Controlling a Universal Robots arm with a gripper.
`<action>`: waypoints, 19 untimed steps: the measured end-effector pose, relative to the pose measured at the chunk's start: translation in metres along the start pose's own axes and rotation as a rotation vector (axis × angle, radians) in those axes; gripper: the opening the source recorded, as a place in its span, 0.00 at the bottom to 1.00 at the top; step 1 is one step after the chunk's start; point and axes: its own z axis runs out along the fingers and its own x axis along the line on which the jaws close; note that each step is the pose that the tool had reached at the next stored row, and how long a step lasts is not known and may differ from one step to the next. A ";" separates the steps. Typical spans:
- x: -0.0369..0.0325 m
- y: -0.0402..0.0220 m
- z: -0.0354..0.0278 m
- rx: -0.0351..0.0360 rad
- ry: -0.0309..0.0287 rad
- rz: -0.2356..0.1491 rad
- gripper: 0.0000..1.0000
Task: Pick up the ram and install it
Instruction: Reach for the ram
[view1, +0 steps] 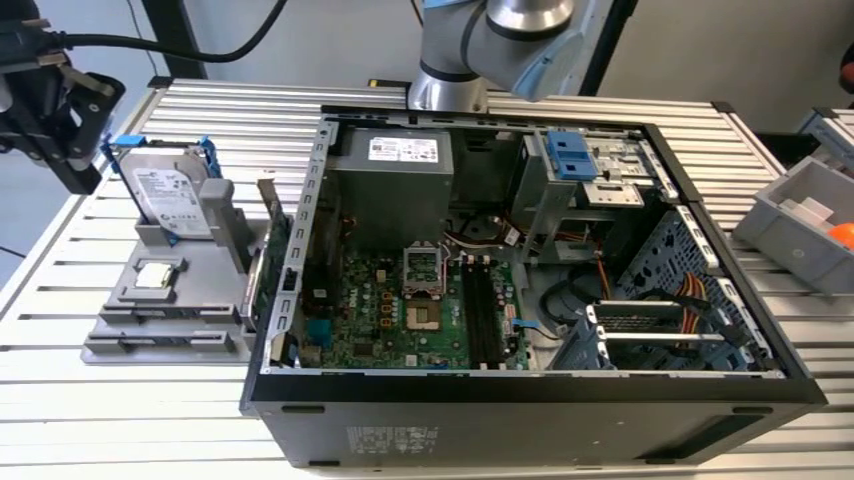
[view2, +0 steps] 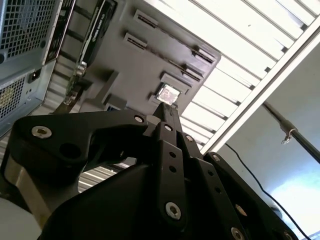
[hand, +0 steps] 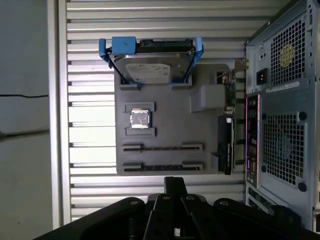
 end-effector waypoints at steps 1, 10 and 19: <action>0.0000 -0.0013 -0.0001 0.0000 0.0000 0.000 0.00; -0.0002 -0.0049 -0.0003 0.0000 0.0000 -0.001 0.00; -0.0002 -0.0049 -0.0002 -0.0002 0.0008 -0.018 0.00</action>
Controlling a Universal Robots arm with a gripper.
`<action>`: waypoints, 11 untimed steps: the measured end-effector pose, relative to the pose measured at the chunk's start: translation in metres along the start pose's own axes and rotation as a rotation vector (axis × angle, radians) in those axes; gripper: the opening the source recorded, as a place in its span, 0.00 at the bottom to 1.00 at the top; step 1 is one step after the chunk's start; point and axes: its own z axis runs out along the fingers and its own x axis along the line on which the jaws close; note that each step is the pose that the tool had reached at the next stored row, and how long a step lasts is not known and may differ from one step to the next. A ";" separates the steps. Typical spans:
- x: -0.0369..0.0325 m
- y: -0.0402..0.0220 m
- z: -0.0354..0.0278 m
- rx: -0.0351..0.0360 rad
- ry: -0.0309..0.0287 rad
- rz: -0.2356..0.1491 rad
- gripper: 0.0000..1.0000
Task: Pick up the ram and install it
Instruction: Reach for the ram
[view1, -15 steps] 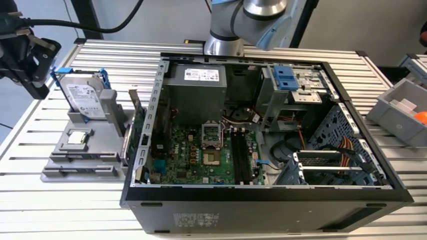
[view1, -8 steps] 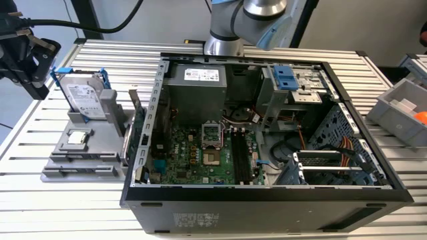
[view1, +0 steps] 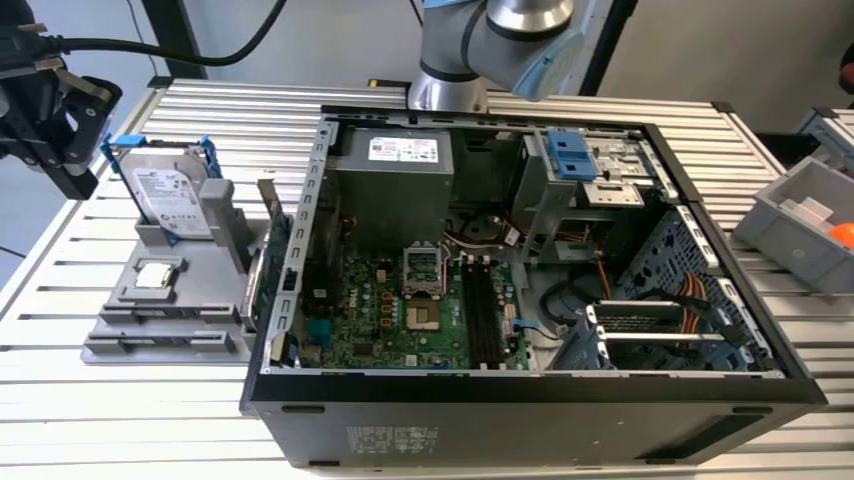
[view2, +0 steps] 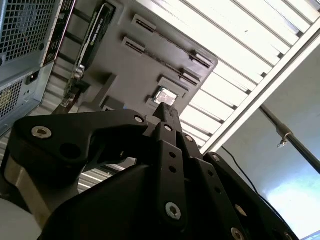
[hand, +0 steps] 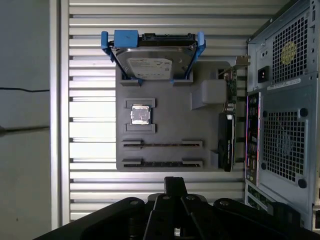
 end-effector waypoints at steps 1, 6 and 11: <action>0.0000 0.0000 0.0000 0.0000 0.0000 0.000 0.00; 0.0000 0.0000 0.0000 -0.0001 0.0005 -0.010 0.00; 0.0000 0.0000 -0.0001 -0.0002 0.0014 -0.027 0.00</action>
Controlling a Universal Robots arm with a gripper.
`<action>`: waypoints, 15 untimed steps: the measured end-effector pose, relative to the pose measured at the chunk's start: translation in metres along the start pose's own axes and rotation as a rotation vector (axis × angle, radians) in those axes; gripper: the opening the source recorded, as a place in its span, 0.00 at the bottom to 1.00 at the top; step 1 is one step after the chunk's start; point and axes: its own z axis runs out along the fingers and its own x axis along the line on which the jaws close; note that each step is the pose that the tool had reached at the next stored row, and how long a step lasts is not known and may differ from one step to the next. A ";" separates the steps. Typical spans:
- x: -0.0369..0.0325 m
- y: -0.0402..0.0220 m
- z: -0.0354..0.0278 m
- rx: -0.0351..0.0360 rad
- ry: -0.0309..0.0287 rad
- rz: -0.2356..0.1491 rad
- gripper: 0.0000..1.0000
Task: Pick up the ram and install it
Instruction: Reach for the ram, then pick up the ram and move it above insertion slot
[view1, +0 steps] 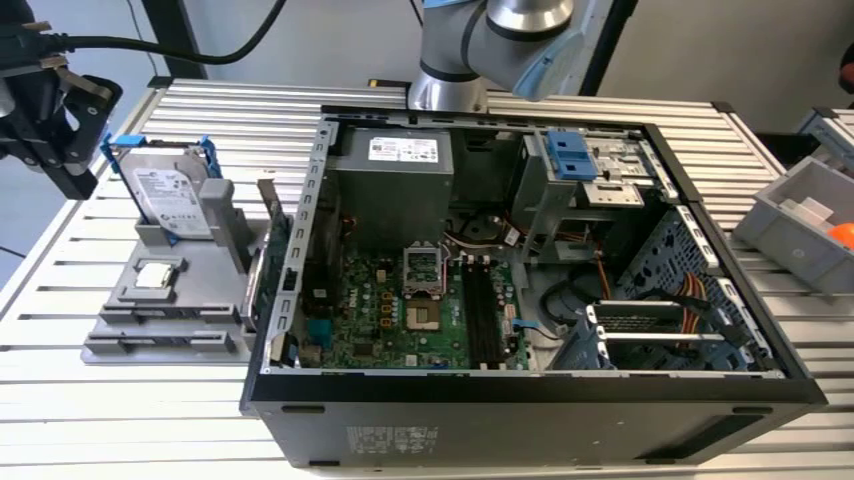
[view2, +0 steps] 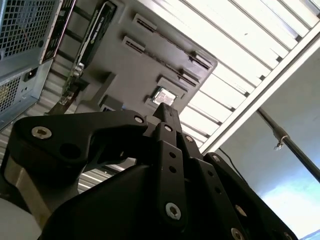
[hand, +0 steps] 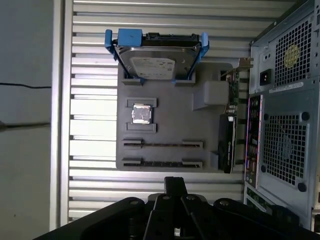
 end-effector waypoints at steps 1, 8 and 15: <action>0.0000 0.0000 0.0000 0.0000 0.0000 0.000 0.00; 0.0000 0.0000 0.0001 -0.0004 0.0011 -0.026 0.00; 0.0000 0.0000 0.0001 -0.0013 0.0046 -0.097 0.00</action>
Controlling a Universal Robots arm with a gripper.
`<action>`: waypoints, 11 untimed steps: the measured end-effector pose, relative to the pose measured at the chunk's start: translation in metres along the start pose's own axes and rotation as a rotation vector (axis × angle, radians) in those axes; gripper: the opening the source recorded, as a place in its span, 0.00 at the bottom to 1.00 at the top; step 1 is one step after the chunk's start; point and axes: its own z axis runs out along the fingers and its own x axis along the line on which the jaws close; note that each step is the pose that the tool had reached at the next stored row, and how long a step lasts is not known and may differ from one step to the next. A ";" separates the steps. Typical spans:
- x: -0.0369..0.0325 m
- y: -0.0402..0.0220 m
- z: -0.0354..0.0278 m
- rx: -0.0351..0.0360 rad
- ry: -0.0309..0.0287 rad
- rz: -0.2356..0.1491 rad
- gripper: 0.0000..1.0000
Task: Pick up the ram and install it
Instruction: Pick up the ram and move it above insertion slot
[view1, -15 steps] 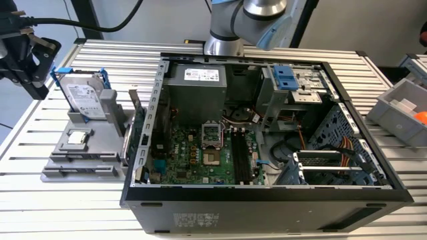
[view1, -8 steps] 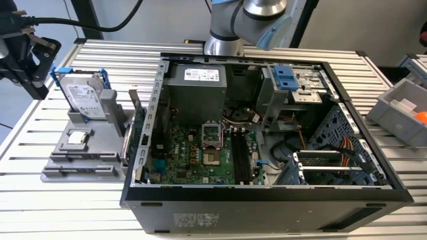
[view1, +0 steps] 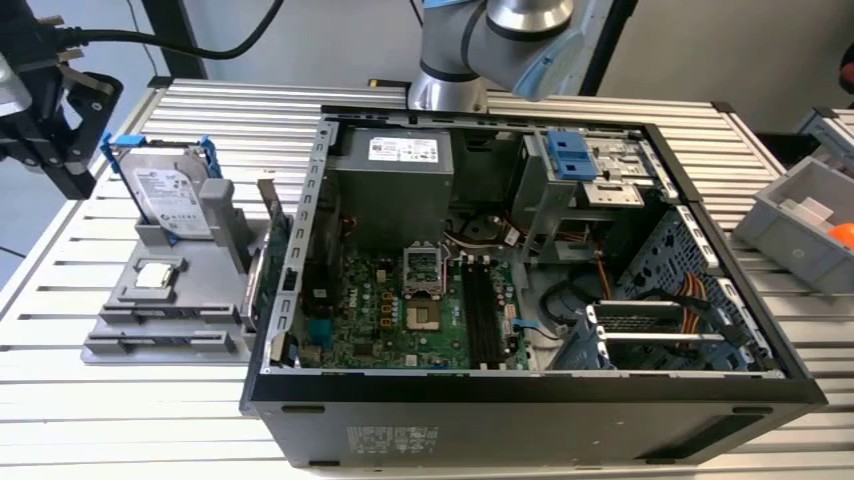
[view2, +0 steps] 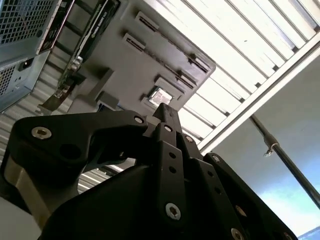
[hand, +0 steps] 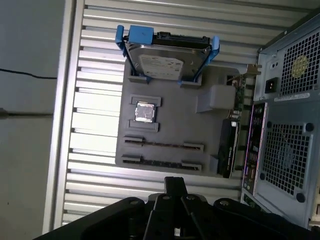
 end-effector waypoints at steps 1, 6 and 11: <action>0.0000 0.0000 0.0000 -0.0002 0.0006 -0.013 0.00; 0.0000 0.0000 0.0000 -0.0010 0.0040 -0.082 0.00; 0.0000 0.0000 0.0000 -0.0018 0.0077 -0.157 0.00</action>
